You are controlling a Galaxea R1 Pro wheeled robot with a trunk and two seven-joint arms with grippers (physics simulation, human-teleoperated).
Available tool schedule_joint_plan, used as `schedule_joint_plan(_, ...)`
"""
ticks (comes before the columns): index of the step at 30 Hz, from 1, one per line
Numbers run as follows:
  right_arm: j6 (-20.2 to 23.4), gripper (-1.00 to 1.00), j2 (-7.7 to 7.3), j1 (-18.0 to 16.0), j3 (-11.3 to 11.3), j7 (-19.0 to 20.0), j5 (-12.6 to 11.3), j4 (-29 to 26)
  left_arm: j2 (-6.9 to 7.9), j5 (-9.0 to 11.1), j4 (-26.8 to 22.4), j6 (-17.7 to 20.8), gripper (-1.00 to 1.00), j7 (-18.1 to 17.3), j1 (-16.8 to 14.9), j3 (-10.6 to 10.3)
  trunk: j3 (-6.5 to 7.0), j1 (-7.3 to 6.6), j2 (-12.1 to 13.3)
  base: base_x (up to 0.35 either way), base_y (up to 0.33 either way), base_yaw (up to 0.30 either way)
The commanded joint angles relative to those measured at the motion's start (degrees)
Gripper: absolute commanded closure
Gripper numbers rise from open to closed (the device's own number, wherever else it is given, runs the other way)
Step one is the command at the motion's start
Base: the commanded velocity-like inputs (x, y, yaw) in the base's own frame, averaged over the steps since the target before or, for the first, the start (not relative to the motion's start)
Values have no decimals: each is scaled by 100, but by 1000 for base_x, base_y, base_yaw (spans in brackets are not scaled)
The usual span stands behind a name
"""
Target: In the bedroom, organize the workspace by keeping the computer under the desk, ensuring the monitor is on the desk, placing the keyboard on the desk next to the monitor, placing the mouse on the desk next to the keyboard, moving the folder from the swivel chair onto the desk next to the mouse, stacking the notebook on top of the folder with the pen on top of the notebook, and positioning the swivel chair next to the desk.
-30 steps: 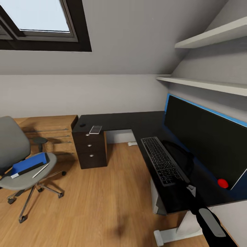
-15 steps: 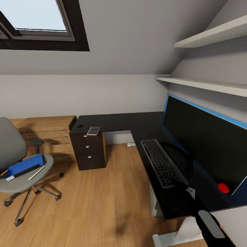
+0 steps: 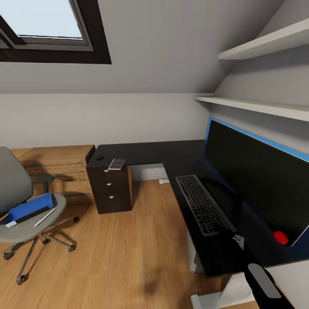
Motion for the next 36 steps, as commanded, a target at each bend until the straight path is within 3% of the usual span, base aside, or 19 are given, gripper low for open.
schedule_joint_plan(1,52,100,-1,-2,-14,13,-58,9,6,61,4,-25,-100,6,-4,-42,-6,2,-3,202,-50,0)
schedule_joint_plan(8,40,100,11,-5,-8,3,-59,80,5,61,4,-30,-100,6,-7,-30,-6,2,-3,59,-10,0)
schedule_joint_plan(16,-264,100,8,-4,3,-39,-53,85,5,54,4,-31,-100,6,-6,-29,-6,2,-3,2,0,0)
schedule_joint_plan(36,-290,100,11,-4,53,-311,-46,88,7,54,4,-31,-100,6,-7,-21,-6,2,-3,61,7,0)
